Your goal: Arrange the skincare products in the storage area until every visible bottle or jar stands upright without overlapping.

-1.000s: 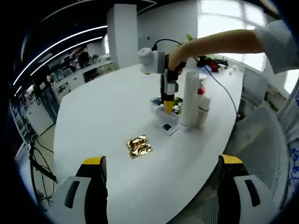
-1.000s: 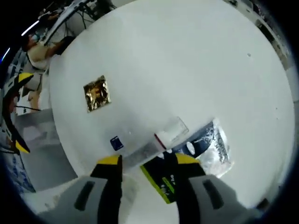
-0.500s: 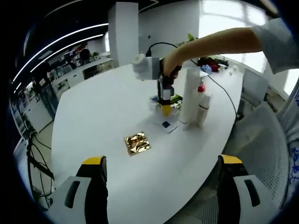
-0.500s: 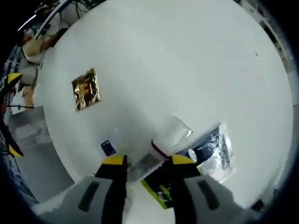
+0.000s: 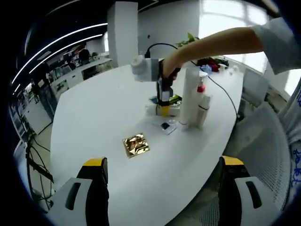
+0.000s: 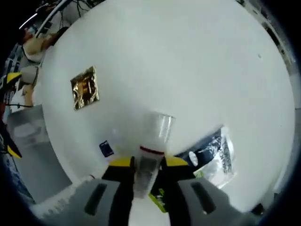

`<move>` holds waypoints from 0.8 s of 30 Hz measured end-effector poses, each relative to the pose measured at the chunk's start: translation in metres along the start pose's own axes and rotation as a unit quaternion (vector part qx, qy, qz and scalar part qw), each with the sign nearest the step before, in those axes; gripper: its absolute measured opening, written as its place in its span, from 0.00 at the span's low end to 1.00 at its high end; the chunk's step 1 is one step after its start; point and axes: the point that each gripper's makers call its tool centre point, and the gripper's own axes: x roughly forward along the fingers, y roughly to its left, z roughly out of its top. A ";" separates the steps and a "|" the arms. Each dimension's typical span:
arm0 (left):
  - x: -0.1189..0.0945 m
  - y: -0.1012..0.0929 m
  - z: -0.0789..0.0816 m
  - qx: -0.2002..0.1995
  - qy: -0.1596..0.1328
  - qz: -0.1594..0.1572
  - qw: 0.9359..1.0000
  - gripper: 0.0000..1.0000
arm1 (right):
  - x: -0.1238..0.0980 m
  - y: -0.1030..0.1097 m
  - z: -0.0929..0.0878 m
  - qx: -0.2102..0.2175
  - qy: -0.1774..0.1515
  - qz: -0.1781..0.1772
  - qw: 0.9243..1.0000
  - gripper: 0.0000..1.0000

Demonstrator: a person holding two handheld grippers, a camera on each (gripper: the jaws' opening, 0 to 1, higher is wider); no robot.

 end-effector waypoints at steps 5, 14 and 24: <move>0.000 0.000 -0.001 -0.001 0.002 0.001 1.000 0.96 | -0.004 -0.001 0.004 -0.022 -0.021 -0.007 1.000 0.20; -0.001 0.000 0.003 0.002 0.001 0.004 1.000 0.95 | -0.029 -0.003 0.021 -0.043 -0.100 -0.017 0.994 0.19; -0.003 0.000 0.013 0.001 -0.012 0.007 1.000 0.95 | -0.097 -0.004 0.051 -0.073 -0.240 -0.062 0.966 0.19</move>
